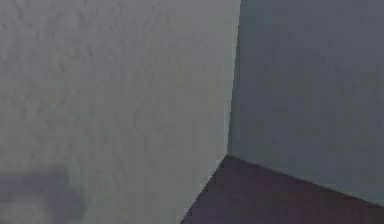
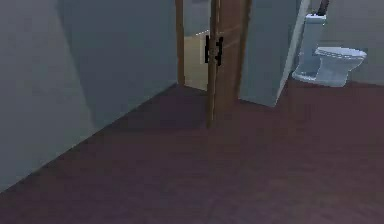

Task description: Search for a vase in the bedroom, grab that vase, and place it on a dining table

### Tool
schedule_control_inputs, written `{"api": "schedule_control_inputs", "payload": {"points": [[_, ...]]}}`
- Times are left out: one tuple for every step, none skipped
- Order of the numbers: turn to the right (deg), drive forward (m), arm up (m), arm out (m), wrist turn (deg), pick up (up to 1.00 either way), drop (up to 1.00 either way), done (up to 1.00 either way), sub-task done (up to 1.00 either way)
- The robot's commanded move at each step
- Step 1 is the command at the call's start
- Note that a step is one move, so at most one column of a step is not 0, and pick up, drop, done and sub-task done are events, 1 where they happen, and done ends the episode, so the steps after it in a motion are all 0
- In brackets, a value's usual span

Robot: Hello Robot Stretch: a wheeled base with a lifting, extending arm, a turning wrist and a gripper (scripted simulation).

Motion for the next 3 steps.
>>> {"api": "schedule_control_inputs", "payload": {"points": [[45.0,0.0,0.0,0.0,0.0,0.0,0.0,0.0,0.0],[45.0,0.0,0.0,0.0,0.0,0.0,0.0,0.0,0.0],[45.0,0.0,0.0,0.0,0.0,0.0,0.0,0.0,0.0]]}}
